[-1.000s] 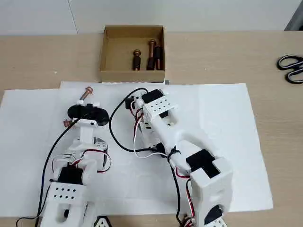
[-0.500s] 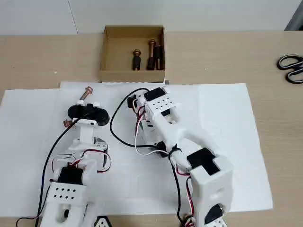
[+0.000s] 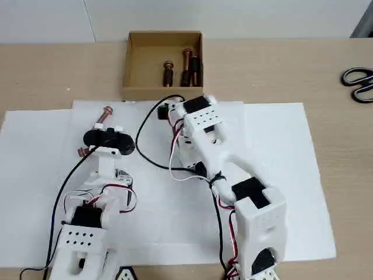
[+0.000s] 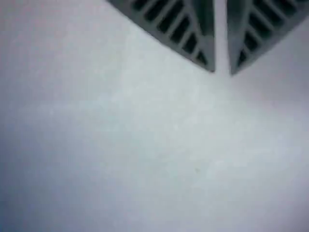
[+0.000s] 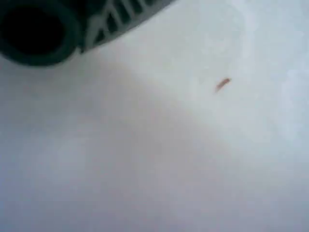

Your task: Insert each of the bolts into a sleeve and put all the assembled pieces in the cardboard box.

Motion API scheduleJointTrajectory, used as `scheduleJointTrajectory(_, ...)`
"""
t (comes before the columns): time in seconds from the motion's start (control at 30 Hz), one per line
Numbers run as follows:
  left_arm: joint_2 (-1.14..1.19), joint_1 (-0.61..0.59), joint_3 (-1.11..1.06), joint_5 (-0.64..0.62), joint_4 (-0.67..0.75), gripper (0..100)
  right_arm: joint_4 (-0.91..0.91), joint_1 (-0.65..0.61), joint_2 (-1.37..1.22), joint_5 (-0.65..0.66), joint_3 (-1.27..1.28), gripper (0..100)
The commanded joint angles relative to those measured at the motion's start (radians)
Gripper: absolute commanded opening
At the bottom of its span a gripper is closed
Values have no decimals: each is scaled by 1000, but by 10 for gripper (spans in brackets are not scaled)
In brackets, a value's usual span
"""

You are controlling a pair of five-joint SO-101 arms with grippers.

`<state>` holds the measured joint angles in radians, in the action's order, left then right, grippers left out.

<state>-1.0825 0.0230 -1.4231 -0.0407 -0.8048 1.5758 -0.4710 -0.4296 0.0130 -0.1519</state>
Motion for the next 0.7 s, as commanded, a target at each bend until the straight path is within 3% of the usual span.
scheduleJointTrajectory(0.0,-9,-6,5,6,23,6,-1,42,70,11,-43,58)
scheduleJointTrajectory(0.3,-9,-6,5,6,23,6,-107,119,61,15,-43,57)
scheduleJointTrajectory(0.67,-9,-6,5,6,23,6,-185,120,61,15,-37,57)
